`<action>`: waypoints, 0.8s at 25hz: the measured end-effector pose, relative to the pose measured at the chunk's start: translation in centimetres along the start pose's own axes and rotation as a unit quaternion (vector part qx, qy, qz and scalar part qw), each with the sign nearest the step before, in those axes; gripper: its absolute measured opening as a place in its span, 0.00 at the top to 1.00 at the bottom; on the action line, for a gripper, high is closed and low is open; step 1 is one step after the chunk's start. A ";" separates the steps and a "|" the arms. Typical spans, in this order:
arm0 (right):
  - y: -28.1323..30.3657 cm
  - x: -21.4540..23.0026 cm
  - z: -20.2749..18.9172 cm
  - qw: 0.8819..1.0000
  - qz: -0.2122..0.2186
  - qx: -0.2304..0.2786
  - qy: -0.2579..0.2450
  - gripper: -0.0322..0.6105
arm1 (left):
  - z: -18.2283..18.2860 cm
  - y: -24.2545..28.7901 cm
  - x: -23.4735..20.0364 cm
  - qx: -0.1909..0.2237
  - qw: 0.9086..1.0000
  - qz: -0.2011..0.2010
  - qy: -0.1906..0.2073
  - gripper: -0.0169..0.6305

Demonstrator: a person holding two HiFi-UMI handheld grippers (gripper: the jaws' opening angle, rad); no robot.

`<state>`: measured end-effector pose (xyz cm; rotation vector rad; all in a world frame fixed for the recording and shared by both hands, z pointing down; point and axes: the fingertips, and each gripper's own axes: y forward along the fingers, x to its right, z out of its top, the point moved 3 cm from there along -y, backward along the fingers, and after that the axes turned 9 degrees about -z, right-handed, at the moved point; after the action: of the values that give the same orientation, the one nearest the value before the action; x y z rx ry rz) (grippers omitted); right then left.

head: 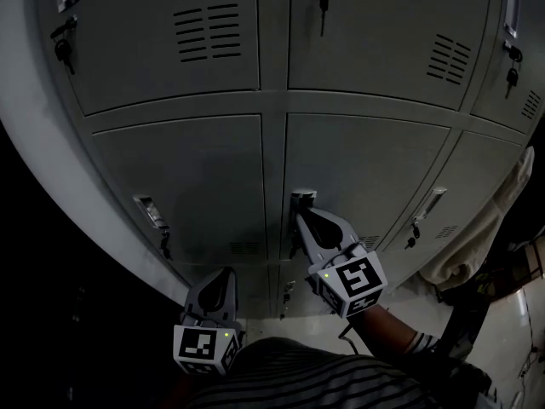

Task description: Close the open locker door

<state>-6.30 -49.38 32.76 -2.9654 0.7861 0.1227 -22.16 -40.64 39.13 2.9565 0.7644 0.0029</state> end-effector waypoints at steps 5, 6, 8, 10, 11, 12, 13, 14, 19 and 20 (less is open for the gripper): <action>-0.4 -0.2 0.1 1.000 0.008 -0.006 0.007 0.87 | 0.2 0.4 0.8 -0.004 1.000 -0.009 -0.005 0.97; -0.7 -0.3 0.3 1.000 0.013 -0.005 0.010 0.84 | 0.2 0.5 0.9 -0.004 1.000 -0.011 -0.005 0.97; -2.0 -0.7 1.0 1.000 0.020 0.002 0.013 0.80 | 0.2 0.4 1.4 -0.007 1.000 -0.015 -0.004 0.97; -4.0 -1.0 2.0 1.000 0.021 0.014 0.012 0.80 | 0.6 0.1 2.0 -0.004 1.000 -0.017 -0.002 0.97; -5.3 -1.1 2.5 1.000 0.018 0.019 0.014 0.80 | 1.0 -0.2 2.4 0.001 1.000 -0.018 -0.001 0.97; -6.7 -1.1 3.0 1.000 0.015 0.022 0.017 0.80 | 1.3 -0.6 3.0 0.006 1.000 -0.018 0.000 0.97; -8.2 -1.1 3.3 0.999 0.010 0.024 0.020 0.81 | 1.7 -1.1 3.6 0.011 1.000 -0.019 0.001 0.97; -9.9 -1.0 3.4 0.999 0.006 0.026 0.022 0.81 | 2.0 -1.7 4.4 0.016 1.000 -0.021 0.002 0.97; -20.2 -1.2 3.4 0.999 -0.015 0.015 0.028 0.83 | 3.4 -6.2 10.9 0.033 0.999 -0.023 0.013 0.97; -22.6 -1.2 3.3 0.999 -0.019 0.012 0.030 0.83 | 3.5 -7.4 12.4 0.036 0.999 -0.022 0.014 0.97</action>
<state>3.64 -28.92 30.64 -2.9716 0.7305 0.0232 -14.78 -28.52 34.75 3.0129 0.8497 0.0146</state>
